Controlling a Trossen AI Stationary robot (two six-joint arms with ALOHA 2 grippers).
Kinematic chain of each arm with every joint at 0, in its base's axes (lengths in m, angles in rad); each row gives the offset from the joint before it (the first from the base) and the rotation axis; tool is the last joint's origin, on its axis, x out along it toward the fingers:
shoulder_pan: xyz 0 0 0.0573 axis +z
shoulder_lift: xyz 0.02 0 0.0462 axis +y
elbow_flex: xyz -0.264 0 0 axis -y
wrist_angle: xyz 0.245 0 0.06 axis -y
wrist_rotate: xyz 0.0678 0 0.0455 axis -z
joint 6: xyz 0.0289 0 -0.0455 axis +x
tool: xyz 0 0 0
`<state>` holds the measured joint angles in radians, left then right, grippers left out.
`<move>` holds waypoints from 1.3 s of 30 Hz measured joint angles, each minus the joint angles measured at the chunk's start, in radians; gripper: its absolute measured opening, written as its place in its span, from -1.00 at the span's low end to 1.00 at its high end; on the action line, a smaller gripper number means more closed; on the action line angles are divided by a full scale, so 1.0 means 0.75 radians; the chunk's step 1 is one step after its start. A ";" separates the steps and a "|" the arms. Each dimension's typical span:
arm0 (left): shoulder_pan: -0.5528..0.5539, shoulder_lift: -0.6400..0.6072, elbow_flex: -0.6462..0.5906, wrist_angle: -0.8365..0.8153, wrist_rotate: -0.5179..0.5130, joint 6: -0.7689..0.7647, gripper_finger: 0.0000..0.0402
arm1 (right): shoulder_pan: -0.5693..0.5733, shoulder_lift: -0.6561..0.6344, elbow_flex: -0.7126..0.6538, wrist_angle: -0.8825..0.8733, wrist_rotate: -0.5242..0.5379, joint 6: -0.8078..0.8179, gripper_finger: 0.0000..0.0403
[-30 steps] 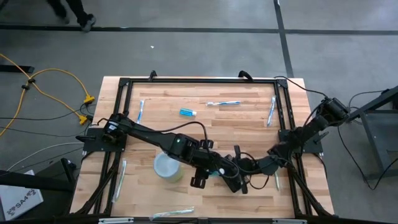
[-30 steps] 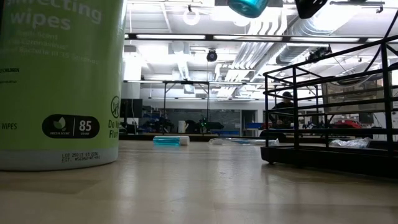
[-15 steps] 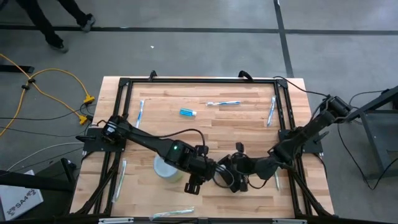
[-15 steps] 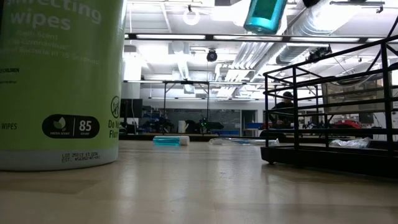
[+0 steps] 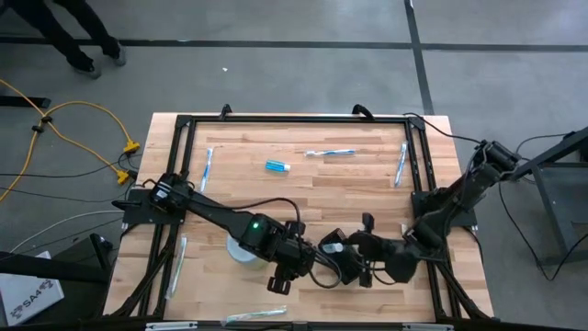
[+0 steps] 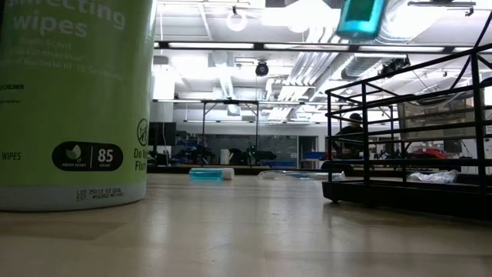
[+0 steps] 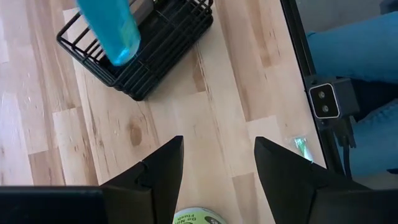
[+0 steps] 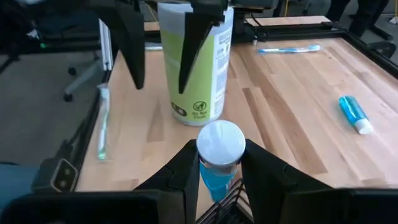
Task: Pick & Place toothbrushing station
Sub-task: Put the bottom blue mouthwash into the black mesh organizer
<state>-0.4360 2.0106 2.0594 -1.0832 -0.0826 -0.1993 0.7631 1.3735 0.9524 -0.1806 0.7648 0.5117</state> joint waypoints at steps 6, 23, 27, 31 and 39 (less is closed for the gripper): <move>0.001 0.000 -0.001 -0.001 -0.001 0.000 -0.06 | 0.050 0.004 0.000 -0.083 0.034 0.153 -0.54; 0.001 0.000 -0.001 -0.002 -0.001 -0.015 -0.06 | 0.048 0.011 -0.044 -0.210 0.023 0.384 -0.54; 0.001 0.000 -0.001 -0.002 -0.001 -0.015 -0.06 | 0.051 0.011 -0.072 -0.199 0.019 0.430 -0.54; 0.001 0.000 -0.001 -0.002 -0.001 -0.015 -0.06 | 0.066 0.021 -0.090 -0.162 0.029 0.443 -0.54; 0.001 0.000 -0.001 -0.002 -0.001 -0.014 -0.06 | 0.065 0.160 -0.093 -0.088 0.022 0.444 -0.54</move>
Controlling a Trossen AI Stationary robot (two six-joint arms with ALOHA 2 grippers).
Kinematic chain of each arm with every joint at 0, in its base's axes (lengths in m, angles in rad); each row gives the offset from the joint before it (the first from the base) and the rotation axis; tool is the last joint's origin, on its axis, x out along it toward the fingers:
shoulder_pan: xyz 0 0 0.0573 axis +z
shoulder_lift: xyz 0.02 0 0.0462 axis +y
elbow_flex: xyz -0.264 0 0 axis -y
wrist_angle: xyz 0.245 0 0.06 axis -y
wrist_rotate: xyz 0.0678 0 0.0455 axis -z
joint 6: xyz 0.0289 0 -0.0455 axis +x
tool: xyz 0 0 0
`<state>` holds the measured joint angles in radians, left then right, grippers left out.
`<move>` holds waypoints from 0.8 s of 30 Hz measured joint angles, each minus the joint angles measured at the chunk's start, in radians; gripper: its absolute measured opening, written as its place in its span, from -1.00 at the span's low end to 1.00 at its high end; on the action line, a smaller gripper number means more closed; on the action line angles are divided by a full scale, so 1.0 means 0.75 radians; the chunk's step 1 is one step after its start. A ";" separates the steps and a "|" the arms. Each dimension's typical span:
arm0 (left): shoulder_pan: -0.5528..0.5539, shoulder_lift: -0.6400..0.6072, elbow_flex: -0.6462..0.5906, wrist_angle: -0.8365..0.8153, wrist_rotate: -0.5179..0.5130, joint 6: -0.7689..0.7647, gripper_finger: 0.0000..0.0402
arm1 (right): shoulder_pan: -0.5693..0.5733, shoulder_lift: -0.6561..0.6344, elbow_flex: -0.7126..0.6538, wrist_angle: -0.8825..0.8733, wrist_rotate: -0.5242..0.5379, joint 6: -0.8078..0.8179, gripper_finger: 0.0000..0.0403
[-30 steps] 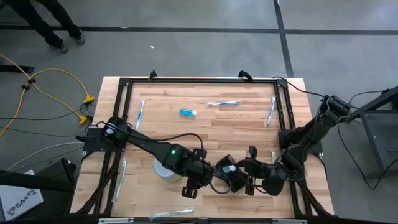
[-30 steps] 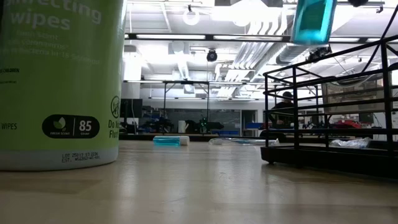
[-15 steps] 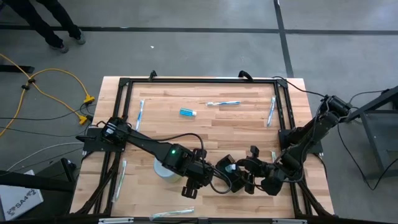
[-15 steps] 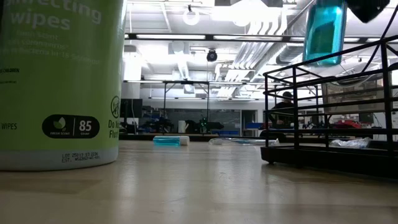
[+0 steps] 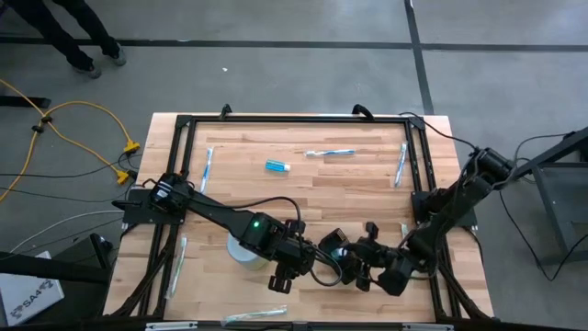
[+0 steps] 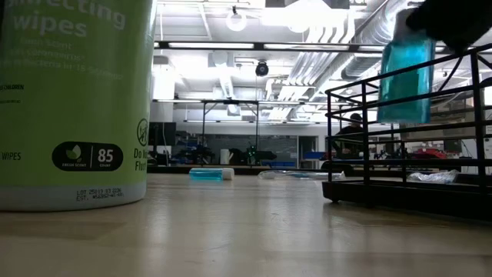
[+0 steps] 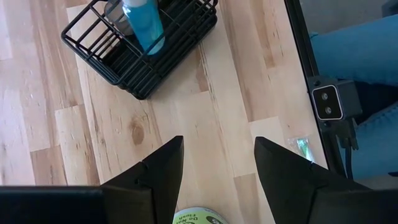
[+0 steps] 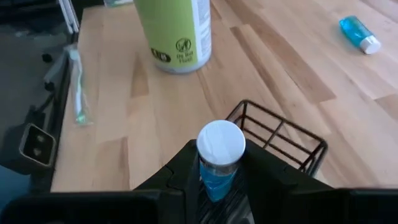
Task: Pick & Place toothbrushing station
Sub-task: Put the bottom blue mouthwash into the black mesh organizer
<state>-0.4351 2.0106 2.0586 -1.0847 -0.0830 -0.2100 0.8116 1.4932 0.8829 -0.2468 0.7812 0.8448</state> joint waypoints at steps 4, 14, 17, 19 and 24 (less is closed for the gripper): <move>0.000 0.000 0.000 0.000 0.000 0.000 -0.06 | -0.003 0.046 0.000 0.011 -0.004 0.016 -0.54; 0.000 0.000 0.000 0.001 0.000 0.000 -0.06 | -0.013 0.073 0.000 0.016 -0.007 0.032 -0.54; 0.000 0.000 0.000 0.001 0.000 0.000 -0.06 | -0.018 0.082 0.000 0.018 -0.007 0.042 -0.54; 0.000 0.000 0.000 0.001 0.000 0.000 -0.06 | -0.030 0.108 0.001 0.017 -0.022 0.058 -0.54; 0.000 0.000 0.000 0.001 0.000 0.001 -0.06 | -0.046 0.157 0.001 0.026 -0.051 0.069 -0.54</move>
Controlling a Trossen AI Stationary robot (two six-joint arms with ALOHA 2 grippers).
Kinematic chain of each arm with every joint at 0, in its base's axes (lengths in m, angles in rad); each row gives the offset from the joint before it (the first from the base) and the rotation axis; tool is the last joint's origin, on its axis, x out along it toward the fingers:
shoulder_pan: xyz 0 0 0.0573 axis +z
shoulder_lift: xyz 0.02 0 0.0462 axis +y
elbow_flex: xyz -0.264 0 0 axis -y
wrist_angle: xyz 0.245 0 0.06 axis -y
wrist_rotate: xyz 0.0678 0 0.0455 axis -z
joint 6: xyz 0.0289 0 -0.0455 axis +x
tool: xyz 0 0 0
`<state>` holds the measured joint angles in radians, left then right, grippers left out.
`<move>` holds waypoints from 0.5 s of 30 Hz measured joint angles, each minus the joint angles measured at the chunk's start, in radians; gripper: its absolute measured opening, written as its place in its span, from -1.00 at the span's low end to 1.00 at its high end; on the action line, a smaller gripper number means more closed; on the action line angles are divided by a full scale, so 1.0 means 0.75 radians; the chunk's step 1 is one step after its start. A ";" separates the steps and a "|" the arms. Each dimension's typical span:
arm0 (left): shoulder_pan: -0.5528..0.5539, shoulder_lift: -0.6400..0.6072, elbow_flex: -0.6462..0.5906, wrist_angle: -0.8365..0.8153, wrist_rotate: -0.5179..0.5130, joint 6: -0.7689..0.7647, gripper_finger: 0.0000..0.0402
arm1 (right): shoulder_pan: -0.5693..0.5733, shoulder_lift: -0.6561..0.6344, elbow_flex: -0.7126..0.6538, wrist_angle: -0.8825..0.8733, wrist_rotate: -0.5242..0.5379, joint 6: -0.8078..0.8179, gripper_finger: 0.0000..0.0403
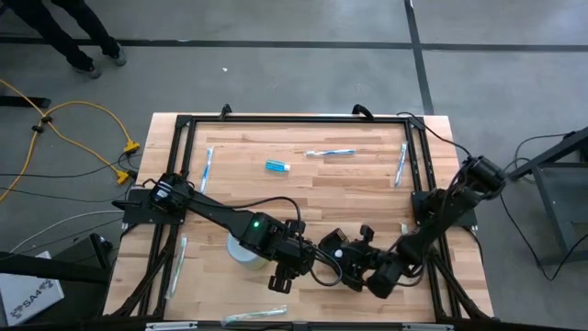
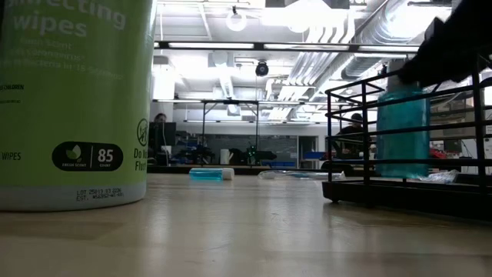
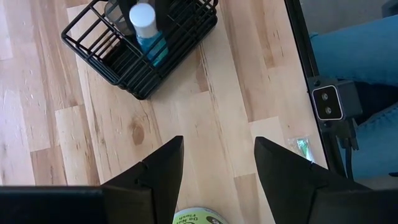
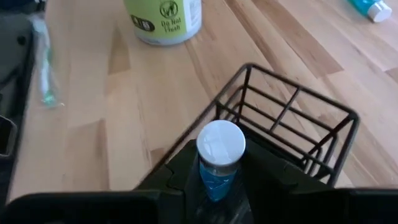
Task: Pick & Place toothbrushing station
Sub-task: Put the bottom blue mouthwash into the black mesh organizer
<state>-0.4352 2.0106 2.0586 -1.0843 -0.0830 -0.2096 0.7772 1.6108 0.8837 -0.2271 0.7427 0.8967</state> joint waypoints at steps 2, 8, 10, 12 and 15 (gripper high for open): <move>0.000 0.000 0.000 0.000 0.000 0.000 -0.06 | -0.009 0.007 -0.001 -0.002 -0.013 0.001 -0.54; 0.000 0.000 -0.001 0.000 0.000 0.000 -0.06 | -0.020 0.007 -0.001 -0.003 -0.043 -0.001 -0.53; 0.000 0.000 -0.001 0.000 0.000 0.000 -0.06 | -0.020 0.007 -0.001 -0.001 -0.046 -0.001 -0.51; 0.000 0.000 -0.001 0.000 0.001 0.000 -0.06 | -0.020 0.007 -0.001 -0.001 -0.046 -0.001 -0.48; 0.000 0.000 -0.001 0.000 0.001 0.000 -0.06 | -0.020 0.007 -0.001 -0.001 -0.046 -0.003 -0.45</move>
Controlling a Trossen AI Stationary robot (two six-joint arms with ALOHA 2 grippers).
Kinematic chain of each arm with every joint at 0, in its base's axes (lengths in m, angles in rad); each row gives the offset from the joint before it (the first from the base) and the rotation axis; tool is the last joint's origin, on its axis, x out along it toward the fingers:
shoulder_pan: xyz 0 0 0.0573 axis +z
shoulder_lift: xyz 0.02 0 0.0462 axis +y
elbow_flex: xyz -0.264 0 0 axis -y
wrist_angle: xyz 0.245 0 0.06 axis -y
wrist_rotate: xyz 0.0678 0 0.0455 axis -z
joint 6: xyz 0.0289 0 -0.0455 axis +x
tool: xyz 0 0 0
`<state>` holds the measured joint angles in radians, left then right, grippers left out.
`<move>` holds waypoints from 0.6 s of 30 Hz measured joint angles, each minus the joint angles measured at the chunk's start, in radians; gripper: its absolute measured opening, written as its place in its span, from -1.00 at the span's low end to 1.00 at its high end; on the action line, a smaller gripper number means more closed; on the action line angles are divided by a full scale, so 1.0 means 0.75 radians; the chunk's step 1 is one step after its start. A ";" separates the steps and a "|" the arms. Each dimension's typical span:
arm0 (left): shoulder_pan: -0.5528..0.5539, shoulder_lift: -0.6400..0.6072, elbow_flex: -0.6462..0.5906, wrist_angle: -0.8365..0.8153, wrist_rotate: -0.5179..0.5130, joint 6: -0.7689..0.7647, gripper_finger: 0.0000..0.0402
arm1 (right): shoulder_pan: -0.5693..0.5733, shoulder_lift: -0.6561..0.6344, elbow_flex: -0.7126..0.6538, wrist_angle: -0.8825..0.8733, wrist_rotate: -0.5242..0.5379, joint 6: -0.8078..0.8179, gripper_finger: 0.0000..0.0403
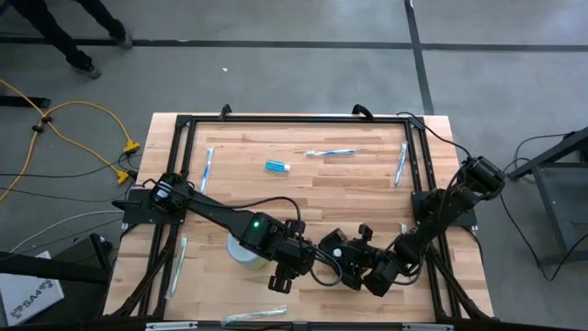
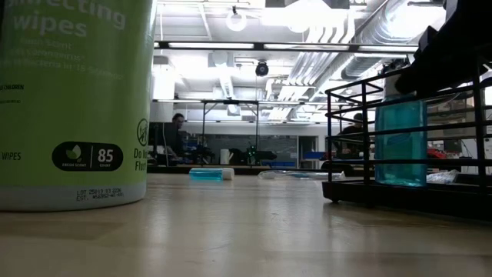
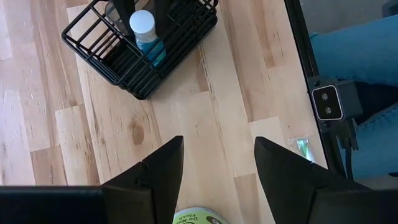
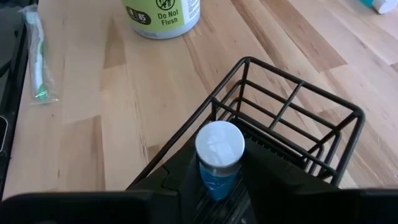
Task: Pick & Place toothbrushing station
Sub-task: Put the bottom blue mouthwash into the black mesh organizer
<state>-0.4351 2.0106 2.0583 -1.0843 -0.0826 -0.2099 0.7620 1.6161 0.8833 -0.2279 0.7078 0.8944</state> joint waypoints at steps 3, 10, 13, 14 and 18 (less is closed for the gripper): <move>0.000 0.000 0.000 0.000 0.000 0.000 -0.06 | 0.000 0.000 0.001 -0.001 -0.001 -0.001 -0.43; 0.000 0.000 0.000 0.000 0.000 0.000 -0.06 | 0.000 0.000 0.001 0.000 -0.022 -0.009 -0.45; 0.000 0.000 0.000 0.000 0.000 0.000 -0.06 | 0.000 -0.001 0.002 0.001 -0.031 -0.010 -0.43; 0.000 0.000 0.000 0.000 0.000 -0.001 -0.06 | 0.000 -0.001 0.002 0.001 -0.032 -0.010 -0.42; -0.001 0.000 0.000 0.000 0.000 -0.007 -0.06 | 0.000 -0.001 0.002 0.001 -0.032 -0.011 -0.39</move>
<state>-0.4355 2.0106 2.0583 -1.0843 -0.0826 -0.2150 0.7620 1.6157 0.8845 -0.2276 0.6842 0.8864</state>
